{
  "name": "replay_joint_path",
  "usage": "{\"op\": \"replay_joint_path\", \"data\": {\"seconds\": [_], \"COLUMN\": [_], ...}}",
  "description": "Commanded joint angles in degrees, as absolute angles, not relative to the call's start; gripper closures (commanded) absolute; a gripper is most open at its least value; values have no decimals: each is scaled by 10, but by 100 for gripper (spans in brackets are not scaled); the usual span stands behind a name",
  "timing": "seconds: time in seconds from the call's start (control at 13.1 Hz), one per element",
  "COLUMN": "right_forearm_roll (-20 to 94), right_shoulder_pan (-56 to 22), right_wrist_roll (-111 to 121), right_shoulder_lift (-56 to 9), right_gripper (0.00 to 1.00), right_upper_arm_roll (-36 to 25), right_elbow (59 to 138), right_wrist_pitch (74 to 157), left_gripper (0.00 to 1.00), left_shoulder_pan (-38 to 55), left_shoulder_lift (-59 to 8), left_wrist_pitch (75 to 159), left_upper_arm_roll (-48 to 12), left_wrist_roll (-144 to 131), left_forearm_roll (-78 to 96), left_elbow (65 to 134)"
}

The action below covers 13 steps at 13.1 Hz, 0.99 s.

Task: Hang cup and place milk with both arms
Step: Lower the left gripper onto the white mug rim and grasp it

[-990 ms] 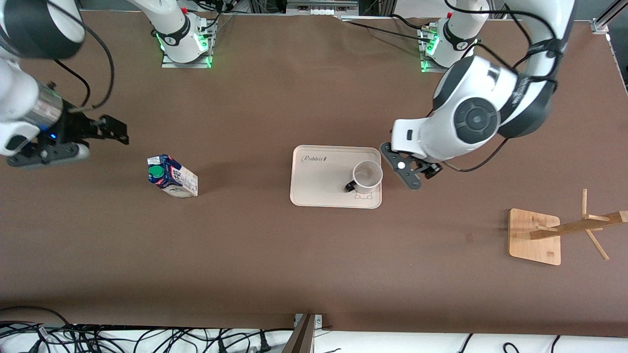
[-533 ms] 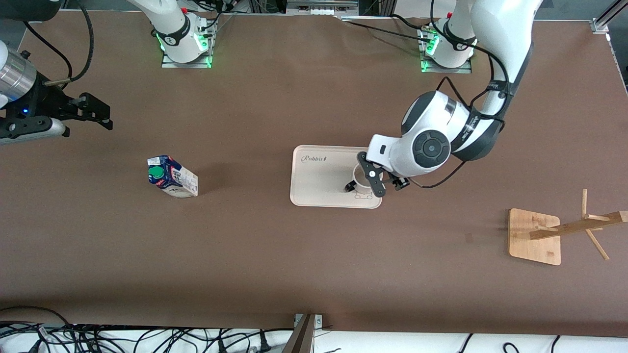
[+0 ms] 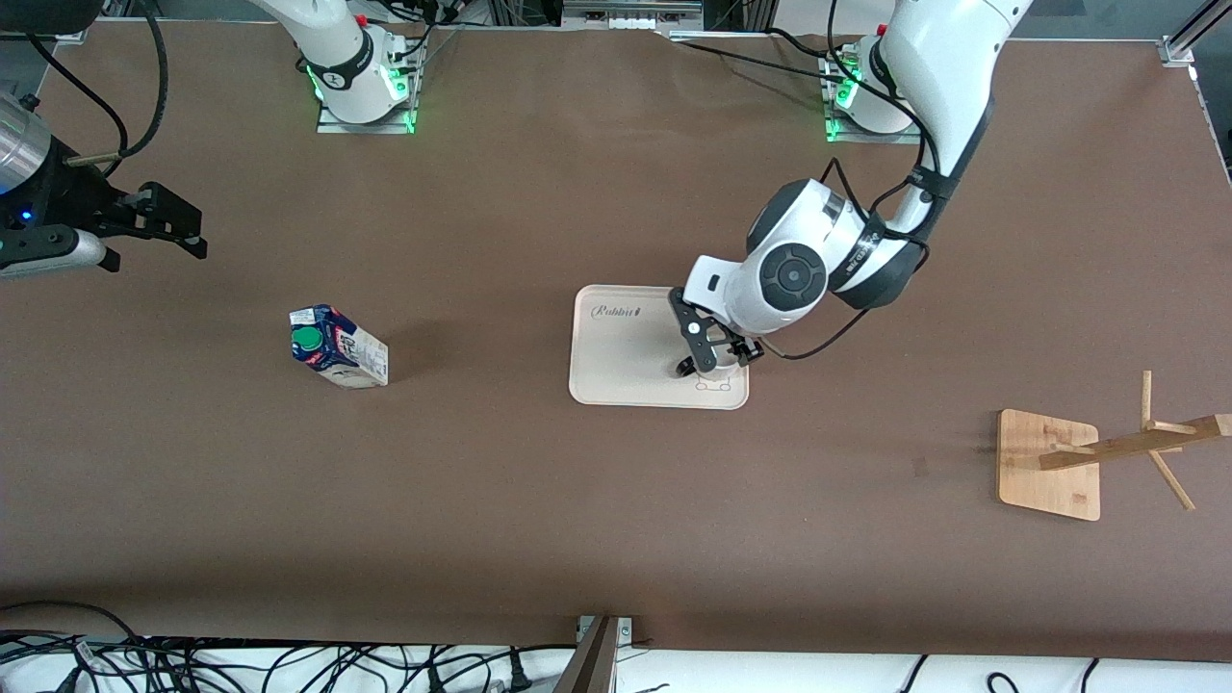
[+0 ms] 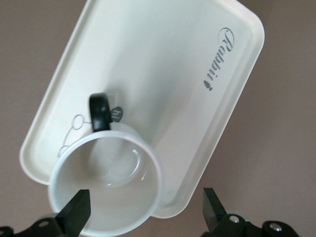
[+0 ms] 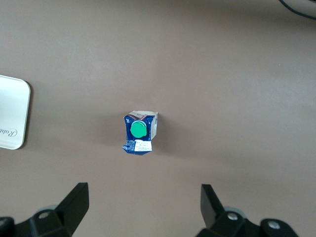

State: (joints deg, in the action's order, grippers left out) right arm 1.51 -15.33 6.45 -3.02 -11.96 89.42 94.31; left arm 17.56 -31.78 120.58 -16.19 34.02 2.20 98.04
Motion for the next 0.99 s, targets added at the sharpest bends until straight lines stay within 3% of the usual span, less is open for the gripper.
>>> {"op": "replay_joint_path", "data": {"seconds": [0.0, 0.15, 0.23, 0.3, 0.38, 0.61, 0.91], "right_forearm_roll": [9, 9, 9, 9, 9, 9, 9], "right_shoulder_pan": [-149, -155, -154, -154, -154, -152, -149], "right_wrist_roll": [53, 54, 53, 53, 55, 55, 60], "right_shoulder_lift": [-43, -42, -42, -43, -42, -43, -43], "right_gripper": [0, 0, 0, 0, 0, 0, 0], "right_upper_arm_roll": [-115, -113, -113, -113, -113, -113, -115], "right_elbow": [879, 879, 879, 879, 880, 880, 881], "right_wrist_pitch": [936, 935, 935, 935, 935, 935, 935], "left_gripper": [0, 1, 7, 25, 75, 97, 100], "left_shoulder_pan": [194, 195, 197, 201, 202, 207, 207], "left_shoulder_lift": [-308, -308, -308, -307, -308, -308, -305], "left_wrist_pitch": [1238, 1261, 1284, 1309, 1333, 1361, 1361], "left_upper_arm_roll": [-159, -161, -161, -160, -161, -160, -161], "left_wrist_roll": [304, 303, 300, 296, 296, 295, 295], "left_forearm_roll": [-23, -52, -52, -52, -53, -53, -53], "left_elbow": [1013, 1031, 1045, 1062, 1070, 1082, 1076]}}
